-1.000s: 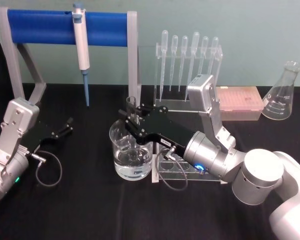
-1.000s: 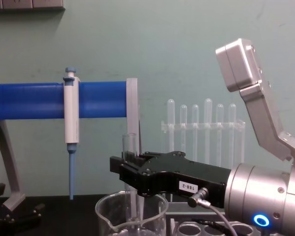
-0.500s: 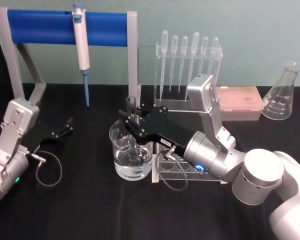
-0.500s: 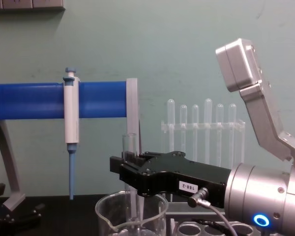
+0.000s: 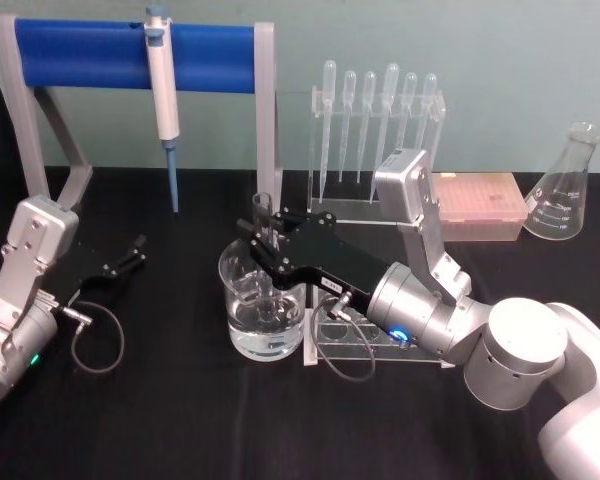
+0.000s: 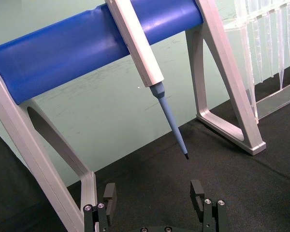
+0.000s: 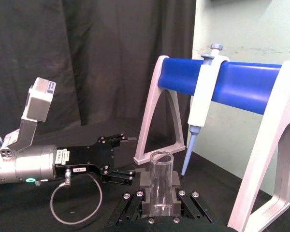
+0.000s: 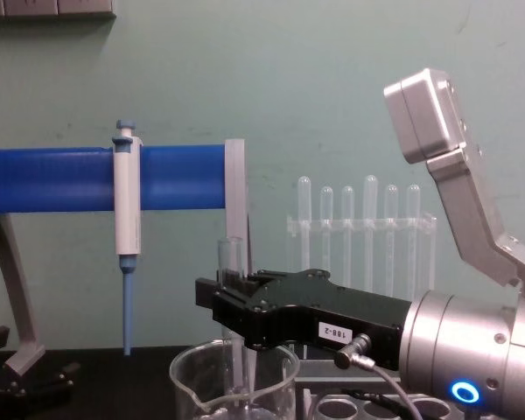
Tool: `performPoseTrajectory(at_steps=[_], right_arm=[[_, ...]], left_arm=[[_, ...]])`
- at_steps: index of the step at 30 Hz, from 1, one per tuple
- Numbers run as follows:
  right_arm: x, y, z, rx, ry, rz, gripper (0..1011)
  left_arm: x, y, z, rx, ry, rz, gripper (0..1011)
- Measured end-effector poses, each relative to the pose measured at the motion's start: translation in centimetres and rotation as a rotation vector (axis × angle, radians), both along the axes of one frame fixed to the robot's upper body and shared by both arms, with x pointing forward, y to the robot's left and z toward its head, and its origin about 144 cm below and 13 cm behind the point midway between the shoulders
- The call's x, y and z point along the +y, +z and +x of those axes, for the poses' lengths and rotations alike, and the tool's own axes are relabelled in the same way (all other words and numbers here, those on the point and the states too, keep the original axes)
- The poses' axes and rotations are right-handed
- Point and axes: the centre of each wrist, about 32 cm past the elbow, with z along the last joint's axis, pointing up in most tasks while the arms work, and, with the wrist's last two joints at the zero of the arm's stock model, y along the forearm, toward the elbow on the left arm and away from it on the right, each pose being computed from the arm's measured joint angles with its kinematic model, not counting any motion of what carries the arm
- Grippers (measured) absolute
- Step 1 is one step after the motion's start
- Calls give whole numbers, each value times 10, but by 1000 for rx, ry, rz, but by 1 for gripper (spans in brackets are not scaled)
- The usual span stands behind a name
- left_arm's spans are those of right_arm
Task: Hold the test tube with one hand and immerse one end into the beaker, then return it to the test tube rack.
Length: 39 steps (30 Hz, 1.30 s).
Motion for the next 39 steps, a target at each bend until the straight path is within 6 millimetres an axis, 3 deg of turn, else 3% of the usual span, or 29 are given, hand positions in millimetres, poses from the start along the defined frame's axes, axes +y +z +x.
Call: performPoseTrajectory(at_steps=[39], right_arm=[[0, 0, 0, 0, 0, 0, 227]], left_arm=[[0, 0, 0, 0, 0, 0, 1000]])
